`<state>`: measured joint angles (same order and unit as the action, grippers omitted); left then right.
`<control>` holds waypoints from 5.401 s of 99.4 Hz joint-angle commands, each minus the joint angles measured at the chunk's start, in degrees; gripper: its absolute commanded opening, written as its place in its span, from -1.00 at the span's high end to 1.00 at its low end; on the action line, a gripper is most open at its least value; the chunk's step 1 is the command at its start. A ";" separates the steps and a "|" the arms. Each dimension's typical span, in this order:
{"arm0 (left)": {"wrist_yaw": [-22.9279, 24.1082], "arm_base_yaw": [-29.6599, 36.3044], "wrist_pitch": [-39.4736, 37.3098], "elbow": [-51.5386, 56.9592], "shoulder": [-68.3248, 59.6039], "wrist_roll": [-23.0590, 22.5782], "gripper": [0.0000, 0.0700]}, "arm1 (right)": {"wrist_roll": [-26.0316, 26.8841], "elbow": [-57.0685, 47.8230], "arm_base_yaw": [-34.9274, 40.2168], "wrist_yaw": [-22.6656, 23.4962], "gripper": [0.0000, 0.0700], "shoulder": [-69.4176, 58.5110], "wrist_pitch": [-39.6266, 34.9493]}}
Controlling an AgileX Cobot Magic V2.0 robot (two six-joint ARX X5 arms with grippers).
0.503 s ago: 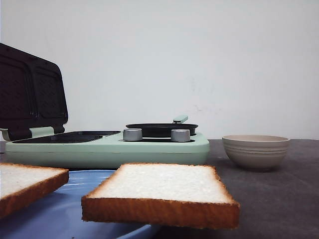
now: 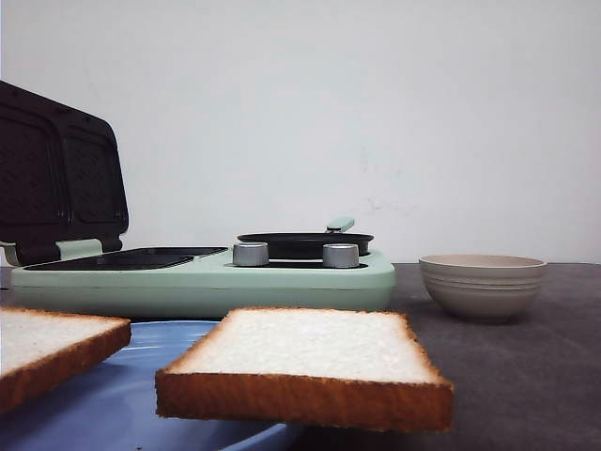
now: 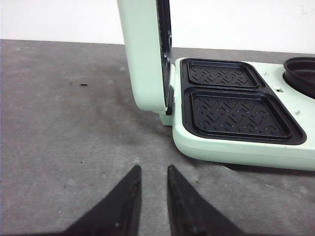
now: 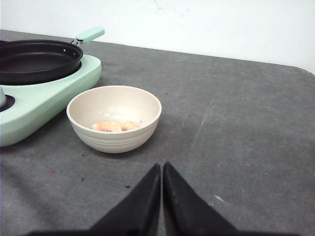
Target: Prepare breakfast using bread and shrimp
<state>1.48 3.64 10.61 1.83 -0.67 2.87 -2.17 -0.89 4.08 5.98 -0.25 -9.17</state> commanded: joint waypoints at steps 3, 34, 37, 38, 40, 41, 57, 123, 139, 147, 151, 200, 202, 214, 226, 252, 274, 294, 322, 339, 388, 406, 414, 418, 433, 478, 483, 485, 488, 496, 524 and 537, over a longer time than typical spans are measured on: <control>0.00 0.02 0.24 -0.92 0.11 -0.48 0.98 | -0.37 0.17 0.02 -0.02 1.00 0.04 0.57; 0.00 0.02 0.24 -0.92 0.11 -0.48 0.98 | -0.37 0.17 0.02 -0.02 1.00 0.04 0.57; 0.00 0.02 0.24 -0.92 0.11 -0.48 0.98 | -0.37 0.17 0.02 -0.02 1.00 0.02 0.57; 0.00 0.02 0.24 -0.92 0.11 -0.48 0.98 | -0.37 0.17 0.02 -0.02 1.00 0.04 0.57; 0.00 0.02 0.24 -0.92 0.11 -0.48 0.98 | -0.37 0.17 0.02 -0.02 1.00 0.04 0.57; 0.00 0.02 0.24 -0.92 0.11 -0.48 0.98 | -0.37 0.17 0.02 -0.02 1.00 0.04 0.57; 0.00 0.02 0.24 -0.92 0.11 -0.48 0.98 | -0.37 0.17 0.02 -0.02 1.00 0.04 0.57; 0.00 0.02 0.24 -0.92 0.11 -0.48 0.98 | 0.24 0.17 0.02 0.00 1.00 0.02 0.59; 0.00 0.02 0.24 -0.92 0.11 -0.48 0.98 | 0.24 0.17 0.02 0.00 1.00 0.04 0.59; 0.00 0.02 0.24 -0.92 0.11 -0.48 0.98 | 0.24 0.17 0.02 0.02 1.00 0.04 0.59; 0.00 0.02 0.22 -0.92 0.11 -0.48 0.98 | 0.24 0.17 0.02 0.02 1.00 0.04 0.59; -0.02 0.02 0.20 -0.92 0.11 0.00 0.98 | 0.52 0.17 0.02 0.00 1.00 0.04 0.57; -0.02 0.02 0.20 -0.92 0.11 0.59 0.98 | 0.96 0.17 0.02 0.00 1.00 0.04 0.57; -0.02 0.02 0.22 -0.92 0.11 5.16 0.99 | 6.95 0.17 0.02 0.00 1.00 0.02 0.55; 0.02 0.02 0.15 -0.92 0.11 10.88 0.99 | 12.46 0.13 0.02 -0.02 1.00 0.04 0.55; -4.61 0.02 0.81 -0.70 0.11 23.85 0.99 | 19.54 -4.07 0.02 0.17 1.00 0.02 -0.85; -8.24 0.02 9.33 2.08 -0.76 30.03 0.98 | 23.21 -14.38 -0.11 -0.17 1.00 -5.66 -9.90; -10.91 0.02 19.45 6.47 -5.49 30.21 0.98 | 25.86 -22.51 -0.11 4.90 1.00 -22.80 -18.75; -17.22 0.09 17.97 9.60 -13.90 34.14 0.98 | 25.79 -28.50 -0.09 14.62 1.00 -40.68 -20.94; -16.35 0.07 15.08 12.83 -15.41 33.79 0.98 | 25.64 -28.61 -0.09 14.84 1.00 -41.51 -20.46; -17.09 0.09 29.42 28.61 -36.33 23.87 0.98 | 25.33 -28.59 -0.09 17.40 1.00 -41.53 -20.92; -23.43 0.09 35.39 34.29 -47.87 18.40 0.88 | 25.09 -28.61 -0.09 20.68 1.00 -41.53 -20.90; -24.28 0.11 36.65 35.10 -51.41 16.79 0.52 | 24.55 -28.61 -0.09 22.18 0.86 -41.53 -20.92; -24.79 0.11 37.11 35.10 -52.70 15.96 0.18 | 24.30 -28.61 -0.09 22.84 0.67 -41.53 -20.96; -25.38 0.11 39.63 35.10 -56.15 13.29 -0.41 | 24.24 -28.59 -0.09 24.20 0.19 -41.53 -20.94; -31.85 0.11 40.65 35.10 -62.55 8.52 -0.39 | 23.76 -28.59 -0.09 25.66 0.19 -41.53 -20.90; -32.70 0.11 40.61 35.10 -63.56 8.28 -0.38 | 23.76 -28.61 -0.09 25.75 0.19 -41.53 -20.90; -33.11 0.11 40.59 35.10 -63.95 8.17 -0.37 | 23.76 -28.61 -0.09 25.75 0.19 -41.53 -20.92; -33.79 0.11 40.52 35.10 -64.50 7.98 -0.36 | 23.76 -28.61 -0.09 25.75 0.19 -41.53 -20.92; -35.01 0.11 40.46 35.10 -65.66 7.56 -0.36 | 23.76 -28.61 -0.09 25.79 0.19 -41.53 -20.90; -37.40 0.11 40.39 35.10 -68.76 6.29 -0.17 | 23.76 -28.59 -0.09 25.79 0.19 -41.53 -20.90; -37.51 0.11 40.19 35.10 -69.70 6.10 0.07 | 23.76 -28.61 -0.09 25.79 0.19 -41.53 -20.90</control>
<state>-35.62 3.64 51.00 36.21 -69.47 9.91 22.33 -28.38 4.05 31.53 -41.54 -30.61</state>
